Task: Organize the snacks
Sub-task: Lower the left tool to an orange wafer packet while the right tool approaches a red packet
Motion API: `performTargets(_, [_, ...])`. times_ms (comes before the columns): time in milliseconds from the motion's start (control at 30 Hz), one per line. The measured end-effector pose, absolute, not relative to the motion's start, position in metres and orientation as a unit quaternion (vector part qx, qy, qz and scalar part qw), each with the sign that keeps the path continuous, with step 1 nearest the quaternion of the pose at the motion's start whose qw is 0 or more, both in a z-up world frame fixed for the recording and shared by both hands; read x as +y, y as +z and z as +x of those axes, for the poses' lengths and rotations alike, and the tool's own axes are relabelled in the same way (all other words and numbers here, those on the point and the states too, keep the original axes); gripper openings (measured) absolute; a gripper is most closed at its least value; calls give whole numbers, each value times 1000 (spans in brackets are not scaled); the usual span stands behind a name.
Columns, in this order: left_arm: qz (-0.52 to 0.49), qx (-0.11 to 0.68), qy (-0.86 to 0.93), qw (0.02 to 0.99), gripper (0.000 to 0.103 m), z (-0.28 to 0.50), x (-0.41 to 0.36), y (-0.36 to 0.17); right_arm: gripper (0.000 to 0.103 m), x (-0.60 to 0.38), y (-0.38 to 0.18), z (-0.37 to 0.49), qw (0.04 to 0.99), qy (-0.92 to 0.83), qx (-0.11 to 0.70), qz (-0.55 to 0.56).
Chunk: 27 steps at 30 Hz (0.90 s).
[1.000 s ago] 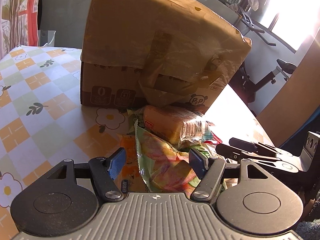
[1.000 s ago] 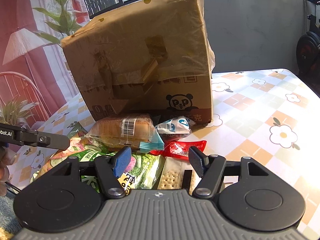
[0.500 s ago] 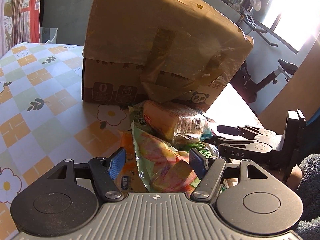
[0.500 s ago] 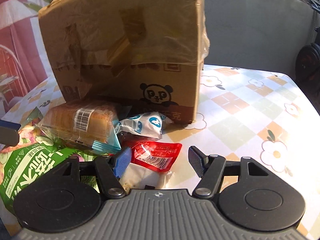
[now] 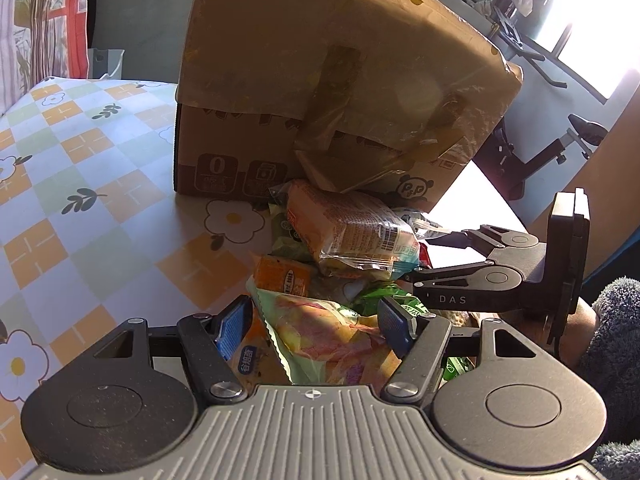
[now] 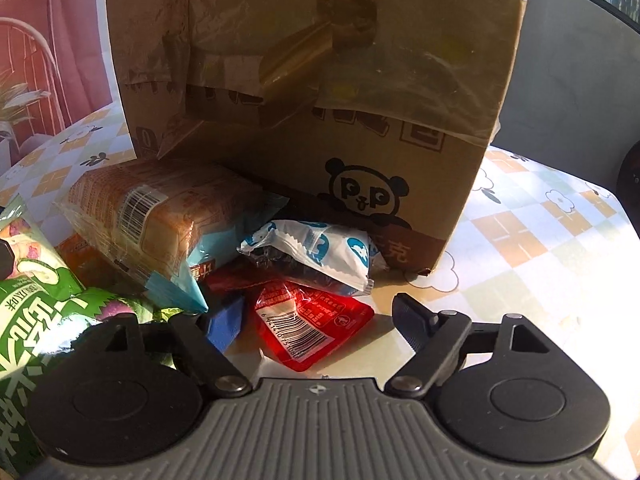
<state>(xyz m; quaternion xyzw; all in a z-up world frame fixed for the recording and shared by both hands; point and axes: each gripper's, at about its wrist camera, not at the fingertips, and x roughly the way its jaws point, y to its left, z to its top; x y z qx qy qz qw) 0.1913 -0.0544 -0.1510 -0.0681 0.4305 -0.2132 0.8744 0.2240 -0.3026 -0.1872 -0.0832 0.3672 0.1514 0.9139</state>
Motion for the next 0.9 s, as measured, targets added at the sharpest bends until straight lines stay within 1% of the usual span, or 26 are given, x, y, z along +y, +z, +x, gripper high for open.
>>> performTargets(33, [-69, 431, -212, 875, 71, 192, -54, -151, 79, -301, -188, 225, 913, 154, 369, -82])
performTargets(67, [-69, 431, -211, 875, 71, 192, -54, -151, 73, -301, -188, 226, 911, 164, 372, -72])
performTargets(133, [-69, 432, -209, 875, 71, 192, -54, -152, 67, -302, -185, 225, 908, 170, 379, -58])
performTargets(200, [-69, 434, -206, 874, 71, 193, -53, -153, 63, -305, -182, 219, 906, 175, 383, -38])
performTargets(300, [-71, 434, -202, 875, 71, 194, -51, -154, 59, -317, -177, 205, 904, 175, 390, 21])
performTargets(367, [-75, 436, -199, 875, 71, 195, -50, -155, 59, -323, -176, 199, 898, 167, 404, 56])
performTargets(433, [-79, 439, -197, 873, 71, 197, -50, -157, 60, -323, -175, 195, 894, 167, 412, 60])
performTargets(500, [-81, 439, -197, 873, 71, 198, -50, -158, 61, -317, -172, 193, 894, 166, 415, 32])
performTargets(600, [-81, 438, -196, 874, 71, 197, -49, -158, 67, -300, -170, 195, 897, 162, 409, -40])
performTargets(733, [-85, 440, -190, 873, 71, 197, -45, -159, 67, -283, -169, 200, 900, 169, 391, -92])
performTargets(800, [-84, 442, -188, 873, 71, 198, -44, -160, 67, -280, -171, 205, 900, 174, 390, -89])
performTargets(900, [-83, 445, -191, 871, 71, 198, -46, -161, 67, -282, -177, 214, 897, 174, 404, -45])
